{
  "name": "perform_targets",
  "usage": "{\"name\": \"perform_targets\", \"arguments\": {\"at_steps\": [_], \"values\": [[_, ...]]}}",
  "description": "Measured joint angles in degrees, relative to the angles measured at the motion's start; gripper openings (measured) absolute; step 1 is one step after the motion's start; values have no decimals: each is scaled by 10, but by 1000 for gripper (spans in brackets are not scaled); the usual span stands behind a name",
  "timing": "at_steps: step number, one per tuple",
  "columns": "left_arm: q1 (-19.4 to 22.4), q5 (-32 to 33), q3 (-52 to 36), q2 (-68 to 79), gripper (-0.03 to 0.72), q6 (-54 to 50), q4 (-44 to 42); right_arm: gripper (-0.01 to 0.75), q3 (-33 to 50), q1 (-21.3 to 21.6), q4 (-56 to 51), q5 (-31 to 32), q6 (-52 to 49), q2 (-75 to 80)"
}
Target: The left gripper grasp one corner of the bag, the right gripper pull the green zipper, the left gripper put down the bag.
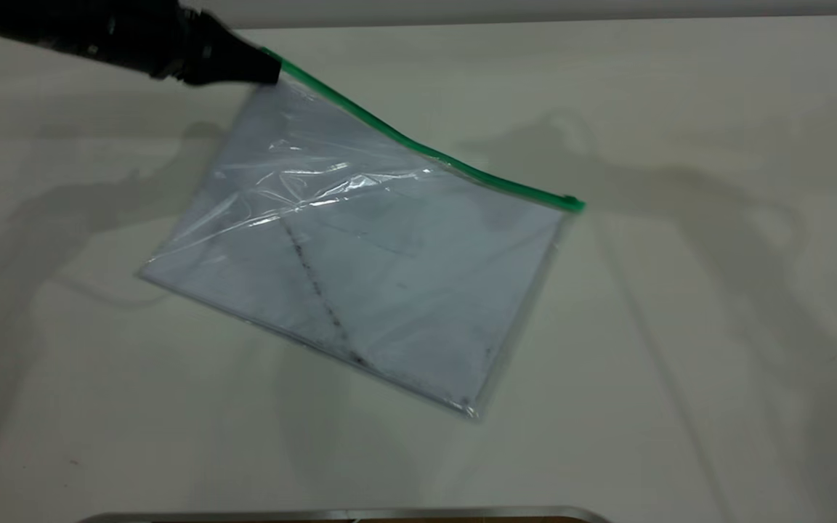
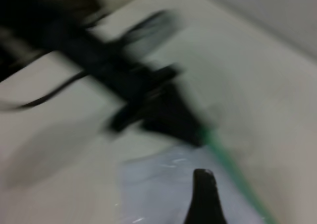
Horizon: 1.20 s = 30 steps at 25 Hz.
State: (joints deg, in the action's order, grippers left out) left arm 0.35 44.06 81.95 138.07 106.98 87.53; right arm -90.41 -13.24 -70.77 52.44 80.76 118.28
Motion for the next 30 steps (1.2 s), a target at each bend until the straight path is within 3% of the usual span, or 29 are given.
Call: {"name": "perform_targets", "arguments": {"at_steps": [3,5,9,13,18,22,30], "values": [[6,31,0,-25,471,-76,21,545,0,0,44,108,-45,-37],[17,86,0,-55,507,-133,22,516,0,-1,67,149,-79,-65],[52,195,0,-156,525,-231,19,468,0,-1,164,163,-227,-118],[88,219,0,-286,521,-326,-19,425,2,-1,305,170,-395,-192],[97,228,0,-457,505,-406,-145,407,3,-1,460,181,-541,-305],[97,228,0,-588,500,-499,-284,406,19,-1,515,183,-602,-404],[97,228,-7,-817,498,-721,-544,403,216,-1,561,183,-612,-619]]}}
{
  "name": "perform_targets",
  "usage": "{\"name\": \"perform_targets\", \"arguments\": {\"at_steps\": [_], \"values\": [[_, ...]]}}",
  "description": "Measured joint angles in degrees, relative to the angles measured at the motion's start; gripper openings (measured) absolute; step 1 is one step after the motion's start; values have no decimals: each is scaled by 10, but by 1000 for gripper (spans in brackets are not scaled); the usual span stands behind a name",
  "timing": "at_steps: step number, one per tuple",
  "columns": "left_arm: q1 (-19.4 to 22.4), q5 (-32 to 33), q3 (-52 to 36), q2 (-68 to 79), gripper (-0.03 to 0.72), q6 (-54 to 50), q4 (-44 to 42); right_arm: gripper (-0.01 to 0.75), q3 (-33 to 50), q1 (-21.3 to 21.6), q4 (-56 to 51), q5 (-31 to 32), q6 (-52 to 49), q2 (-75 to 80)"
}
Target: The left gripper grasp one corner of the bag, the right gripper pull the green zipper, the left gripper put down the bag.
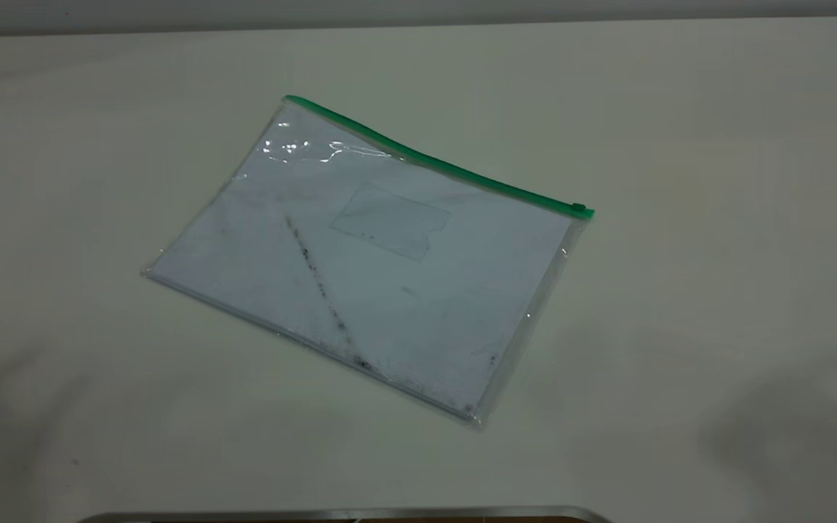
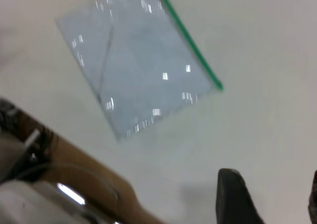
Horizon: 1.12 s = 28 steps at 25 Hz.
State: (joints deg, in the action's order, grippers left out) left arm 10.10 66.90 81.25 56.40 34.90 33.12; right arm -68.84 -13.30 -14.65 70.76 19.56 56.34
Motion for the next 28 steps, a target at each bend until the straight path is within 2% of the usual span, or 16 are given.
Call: {"name": "perform_targets", "arguments": {"at_steps": [6,11,20,25,28], "values": [[0,0,-76,-122,497,-140,-165,403,186,0,16,0,-9,-99],[0,0,-207,-194,497,-190,-225,403,287,0,18,0,-50,-165],[-13,-4,-506,-318,497,-240,-244,403,369,0,61,0,-80,-308],[-22,-16,-530,-403,497,-240,-245,403,390,0,98,-6,-106,-360],[-27,-16,-530,-432,497,-240,-244,403,399,0,102,-43,-109,-376]]}}
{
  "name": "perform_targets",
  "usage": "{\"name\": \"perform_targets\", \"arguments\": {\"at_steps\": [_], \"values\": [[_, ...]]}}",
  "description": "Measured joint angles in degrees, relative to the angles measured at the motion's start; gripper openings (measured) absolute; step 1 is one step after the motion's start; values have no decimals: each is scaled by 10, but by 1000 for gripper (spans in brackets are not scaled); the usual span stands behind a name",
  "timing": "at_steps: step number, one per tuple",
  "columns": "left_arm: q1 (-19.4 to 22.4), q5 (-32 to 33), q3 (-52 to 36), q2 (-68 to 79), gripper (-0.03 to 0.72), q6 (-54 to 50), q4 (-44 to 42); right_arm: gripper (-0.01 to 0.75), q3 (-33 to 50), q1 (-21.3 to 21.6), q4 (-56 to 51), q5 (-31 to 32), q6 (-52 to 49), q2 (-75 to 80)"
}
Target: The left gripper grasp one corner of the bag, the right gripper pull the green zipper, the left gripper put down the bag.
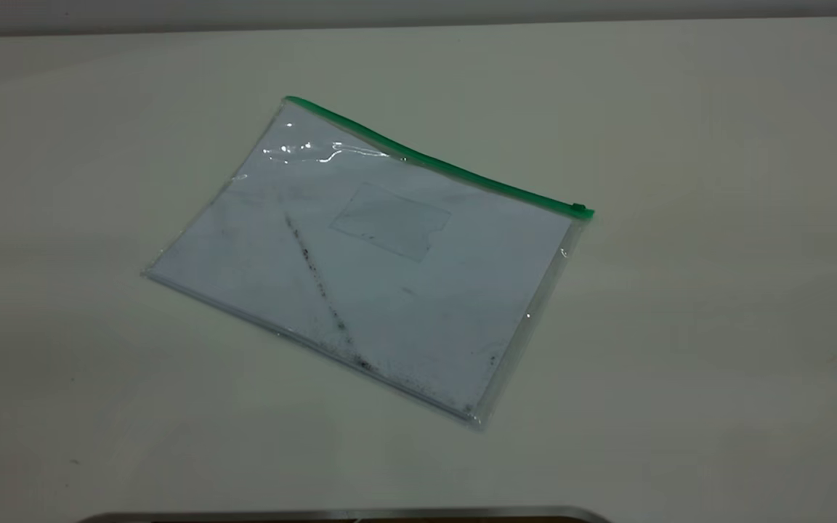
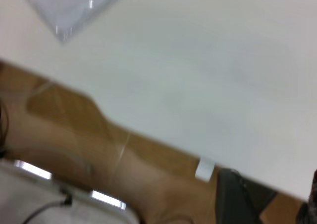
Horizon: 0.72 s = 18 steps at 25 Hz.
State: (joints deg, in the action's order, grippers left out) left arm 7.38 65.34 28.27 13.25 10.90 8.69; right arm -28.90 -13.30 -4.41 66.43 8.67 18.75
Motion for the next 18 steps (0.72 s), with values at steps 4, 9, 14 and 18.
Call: {"name": "perform_targets", "arguments": {"at_steps": [4,9,14,18], "values": [[0,0,-1,-12,497,-2,-3,403,14,0,6,-21,-1,-2],[-1,-2,-3,-14,480,-43,-46,403,14,0,7,-23,-3,-2],[-1,-2,-3,-14,468,-56,-50,403,14,0,7,-23,-5,-2],[-1,-2,-3,-14,468,-56,-50,403,14,0,7,-23,-5,-3]]}}
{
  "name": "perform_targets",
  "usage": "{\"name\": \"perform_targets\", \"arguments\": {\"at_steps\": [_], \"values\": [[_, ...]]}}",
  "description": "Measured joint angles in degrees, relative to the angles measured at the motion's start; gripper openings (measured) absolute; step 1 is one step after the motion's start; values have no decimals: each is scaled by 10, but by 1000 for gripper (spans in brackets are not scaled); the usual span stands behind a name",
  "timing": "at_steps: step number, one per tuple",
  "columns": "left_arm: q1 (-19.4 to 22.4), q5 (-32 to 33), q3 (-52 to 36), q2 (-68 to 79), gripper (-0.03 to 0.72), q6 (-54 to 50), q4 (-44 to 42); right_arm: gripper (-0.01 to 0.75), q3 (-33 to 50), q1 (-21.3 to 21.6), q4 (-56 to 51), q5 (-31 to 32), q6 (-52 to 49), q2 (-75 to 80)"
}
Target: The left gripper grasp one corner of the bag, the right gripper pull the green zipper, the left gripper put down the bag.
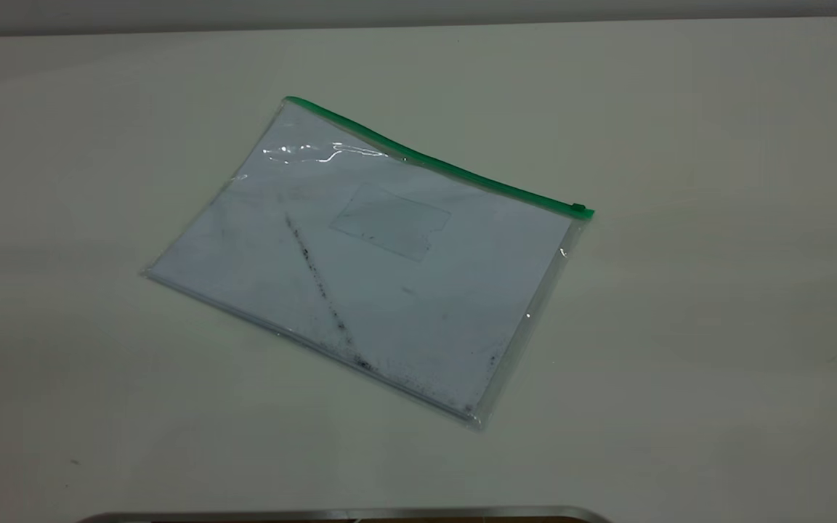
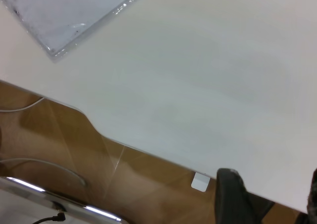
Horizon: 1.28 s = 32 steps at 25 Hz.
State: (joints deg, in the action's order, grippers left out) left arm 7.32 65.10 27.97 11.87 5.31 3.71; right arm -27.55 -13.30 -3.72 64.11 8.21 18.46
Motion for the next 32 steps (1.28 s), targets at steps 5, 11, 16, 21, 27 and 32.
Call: {"name": "perform_targets", "arguments": {"at_steps": [5,11,16,21,27,32], "values": [[0,-1,0,-11,468,-1,0,403,0,72,-3,0,0,-18],[0,-1,0,-109,468,-1,0,402,0,163,-3,1,0,-147],[0,5,0,-130,467,-1,1,402,-1,151,-5,7,0,-194],[0,5,0,-130,467,-1,1,402,-1,127,-6,7,0,-194],[0,5,0,-130,467,-1,1,402,-1,127,-6,7,0,-194],[0,5,0,-130,467,-2,1,402,-1,127,-6,7,0,-194]]}}
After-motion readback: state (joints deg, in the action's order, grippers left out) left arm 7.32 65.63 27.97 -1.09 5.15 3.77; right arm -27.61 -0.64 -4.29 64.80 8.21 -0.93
